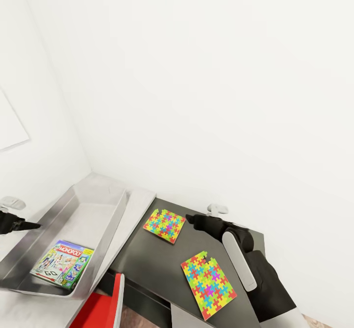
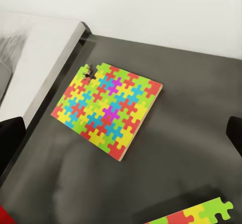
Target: Put all the toys in the child's room - the three board games (two on the bed and one on the table), the two jigsaw puzzles on the table, and the tennis ball on the table - inside the toy box on the table in the child's room.
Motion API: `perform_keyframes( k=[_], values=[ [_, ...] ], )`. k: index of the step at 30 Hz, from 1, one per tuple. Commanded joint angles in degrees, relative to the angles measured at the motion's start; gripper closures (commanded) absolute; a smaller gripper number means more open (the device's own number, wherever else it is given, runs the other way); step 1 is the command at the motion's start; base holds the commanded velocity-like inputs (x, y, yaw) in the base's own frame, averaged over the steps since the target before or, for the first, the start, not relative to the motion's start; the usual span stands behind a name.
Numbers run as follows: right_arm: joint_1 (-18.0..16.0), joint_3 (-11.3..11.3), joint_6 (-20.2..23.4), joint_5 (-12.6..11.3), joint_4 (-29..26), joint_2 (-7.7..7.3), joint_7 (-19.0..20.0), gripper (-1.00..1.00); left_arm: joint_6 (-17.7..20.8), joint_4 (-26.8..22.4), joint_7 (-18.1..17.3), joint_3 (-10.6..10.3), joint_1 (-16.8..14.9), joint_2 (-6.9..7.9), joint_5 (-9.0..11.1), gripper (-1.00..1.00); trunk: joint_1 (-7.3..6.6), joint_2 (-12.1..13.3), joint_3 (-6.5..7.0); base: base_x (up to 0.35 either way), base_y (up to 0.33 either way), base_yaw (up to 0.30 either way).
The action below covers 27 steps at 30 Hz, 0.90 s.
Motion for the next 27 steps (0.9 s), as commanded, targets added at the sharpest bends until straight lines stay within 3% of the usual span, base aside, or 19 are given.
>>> perform_keyframes(
  k=[1, 3, 11, 14, 16, 18, 22, 27],
  values=[
    [-0.1, 0.0, 0.2, -0.6, -0.1, -0.01, -0.5, -1.00, 1.1, -0.1, -0.6, 0.5, -0.1, 0.03, 0.4, -1.00, 0.03, -0.1, -0.10, 0.000, 0.000, 0.000],
    [-0.1, 0.0, 0.2, -0.7, -0.2, -0.03, -0.5, -1.00, 3.1, -0.1, -0.6, 2.1, -0.1, 0.20, 3.5, -1.00, 0.03, -0.1, -0.10, -0.022, 0.000, 0.000],
    [-0.1, -0.2, 0.2, -1.1, -1.4, -1.07, 0.2, -1.00, 8.2, -0.1, -0.6, 7.8, -0.1, 0.14, 9.9, -1.00, 0.03, -0.1, -0.10, -0.133, 0.000, 0.000],
    [-0.1, -0.4, 0.1, -1.3, -3.8, -2.53, 2.6, -1.00, 10.1, -0.1, -0.6, 11.7, -0.1, 0.10, 14.5, -1.00, 0.03, -0.1, -0.10, -0.055, 0.000, 0.000],
    [-0.1, -0.6, 0.1, -1.3, -4.5, -3.22, 3.9, -1.00, 10.6, -0.1, -0.6, 12.9, 0.0, 0.12, 16.5, -1.00, 0.03, -0.1, -0.10, -0.026, 0.000, 0.000],
    [-0.1, -2.2, 0.1, -1.3, -5.4, -4.27, 6.9, -1.00, 11.1, 0.5, -0.6, 14.3, 0.0, -0.01, 19.4, -1.00, 0.03, -0.1, -0.10, -0.012, 0.000, 0.000],
    [0.0, -5.2, 0.1, -1.4, -5.9, -4.84, 11.0, -1.00, 11.2, 4.0, -0.6, 15.1, 0.1, -0.76, 21.0, -1.00, 0.03, -0.1, -0.10, -0.005, 0.000, 0.000],
    [0.4, -6.8, 0.1, -1.4, -6.0, -5.03, 14.6, -1.00, 9.0, 11.2, -0.6, 15.4, 0.1, -1.70, 21.6, -1.00, 0.03, -0.1, 0.03, -0.001, 0.000, -0.064]
  ],
)
